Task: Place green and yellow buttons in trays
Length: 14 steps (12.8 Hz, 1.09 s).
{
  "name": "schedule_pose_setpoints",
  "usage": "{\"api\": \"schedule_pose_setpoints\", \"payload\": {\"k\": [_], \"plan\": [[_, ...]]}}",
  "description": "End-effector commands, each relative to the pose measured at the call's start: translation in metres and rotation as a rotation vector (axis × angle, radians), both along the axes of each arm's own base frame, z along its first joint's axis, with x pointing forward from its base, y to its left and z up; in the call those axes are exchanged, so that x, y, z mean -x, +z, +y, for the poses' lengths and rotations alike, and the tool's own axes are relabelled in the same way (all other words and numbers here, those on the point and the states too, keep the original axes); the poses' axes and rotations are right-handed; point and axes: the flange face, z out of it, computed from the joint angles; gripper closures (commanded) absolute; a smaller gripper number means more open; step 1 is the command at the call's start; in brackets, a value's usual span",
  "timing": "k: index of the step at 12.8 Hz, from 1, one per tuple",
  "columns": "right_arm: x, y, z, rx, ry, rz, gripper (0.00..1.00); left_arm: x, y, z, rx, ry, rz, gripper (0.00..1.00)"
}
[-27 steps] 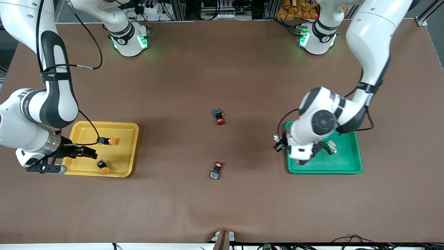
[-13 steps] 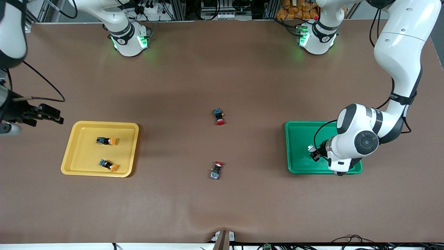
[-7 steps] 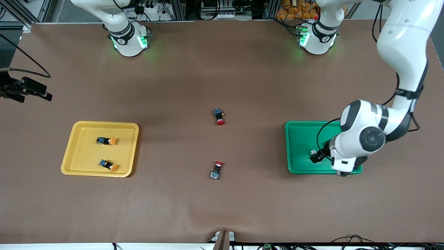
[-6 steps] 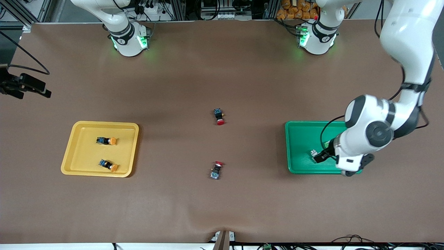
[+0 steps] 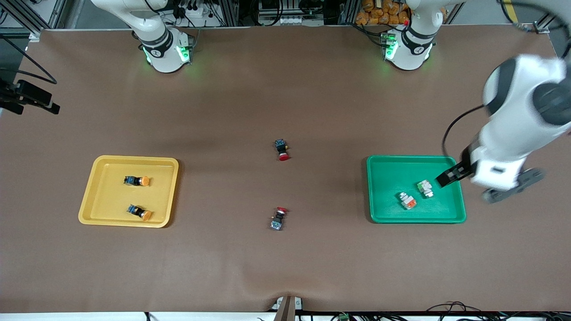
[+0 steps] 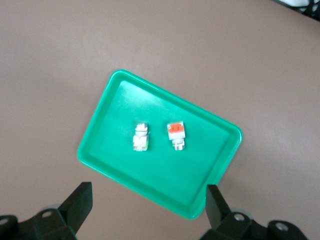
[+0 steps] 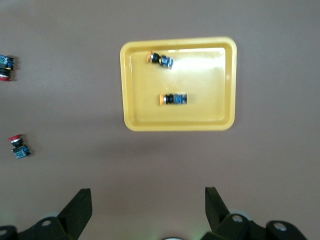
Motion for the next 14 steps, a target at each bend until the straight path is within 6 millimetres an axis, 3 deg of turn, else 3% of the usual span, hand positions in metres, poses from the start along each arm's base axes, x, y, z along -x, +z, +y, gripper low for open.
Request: {"api": "schedule_pose_setpoints", "payload": {"k": [1,2,3,4,5,9,11,12,14], "plan": [[0.005,0.006,0.0,0.027,-0.025,0.008,0.0,0.015,0.044,0.028,0.028,-0.063,0.081,0.0],[0.004,0.01,0.003,0.05,-0.012,0.0,0.0,0.027,0.058,0.025,0.013,-0.066,0.098,0.0],[0.005,0.013,0.002,0.079,-0.006,-0.001,0.0,0.048,0.093,0.02,0.0,-0.087,0.065,0.0],[0.005,0.014,0.0,0.084,0.001,-0.006,0.0,0.061,0.114,0.014,-0.001,-0.119,0.039,0.0],[0.005,0.02,-0.002,0.081,0.026,-0.018,0.0,0.069,0.123,0.012,-0.009,-0.137,0.038,0.0],[0.0,0.019,-0.003,0.075,0.04,-0.035,0.0,0.071,0.126,0.017,-0.004,-0.194,0.044,0.0],[-0.005,0.017,-0.008,0.069,0.032,-0.045,0.0,0.075,0.129,0.003,-0.014,-0.288,0.04,0.0],[-0.005,0.017,-0.006,0.079,0.036,-0.042,0.0,0.076,0.136,0.019,-0.013,-0.286,0.026,0.0],[-0.006,0.015,-0.005,0.068,0.037,-0.042,0.0,0.086,0.143,0.024,0.023,-0.296,0.019,0.0]]}}
